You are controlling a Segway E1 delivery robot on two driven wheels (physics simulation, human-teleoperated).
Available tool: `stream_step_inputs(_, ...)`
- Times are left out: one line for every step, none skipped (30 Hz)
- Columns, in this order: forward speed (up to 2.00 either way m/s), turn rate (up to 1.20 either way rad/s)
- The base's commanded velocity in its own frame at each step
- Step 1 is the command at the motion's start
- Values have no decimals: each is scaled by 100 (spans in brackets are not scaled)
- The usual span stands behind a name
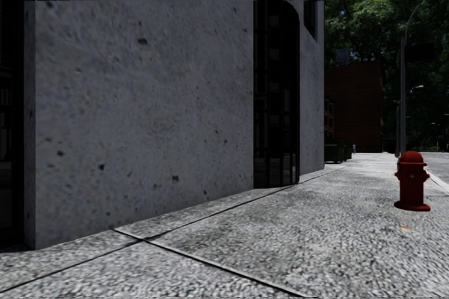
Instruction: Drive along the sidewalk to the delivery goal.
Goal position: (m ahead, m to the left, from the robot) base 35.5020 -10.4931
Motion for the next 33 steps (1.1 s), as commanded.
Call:
stream_step_inputs(136,-37)
stream_step_inputs(136,-37)
stream_step_inputs(136,-37)
stream_step_inputs(136,-37)
stream_step_inputs(136,-37)
stream_step_inputs(136,-37)
stream_step_inputs(136,-37)
stream_step_inputs(137,-37)
stream_step_inputs(137,-37)
stream_step_inputs(139,-37)
stream_step_inputs(161,-37)
stream_step_inputs(200,-37)
stream_step_inputs(200,-37)
stream_step_inputs(200,-37)
stream_step_inputs(200,-37)
stream_step_inputs(200,-37)
stream_step_inputs(200,-37)
stream_step_inputs(200,-37)
stream_step_inputs(200,-37)
stream_step_inputs(200,-37)
stream_step_inputs(200,-37)
stream_step_inputs(200,-37)
stream_step_inputs(200,-37)
stream_step_inputs(200,-37)
stream_step_inputs(200,-37)
stream_step_inputs(200,-37)
stream_step_inputs(200,-37)
stream_step_inputs(200,-37)
stream_step_inputs(200,-37)
stream_step_inputs(200,-37)
stream_step_inputs(200,-37)
stream_step_inputs(200,-37)
stream_step_inputs(200,-39)
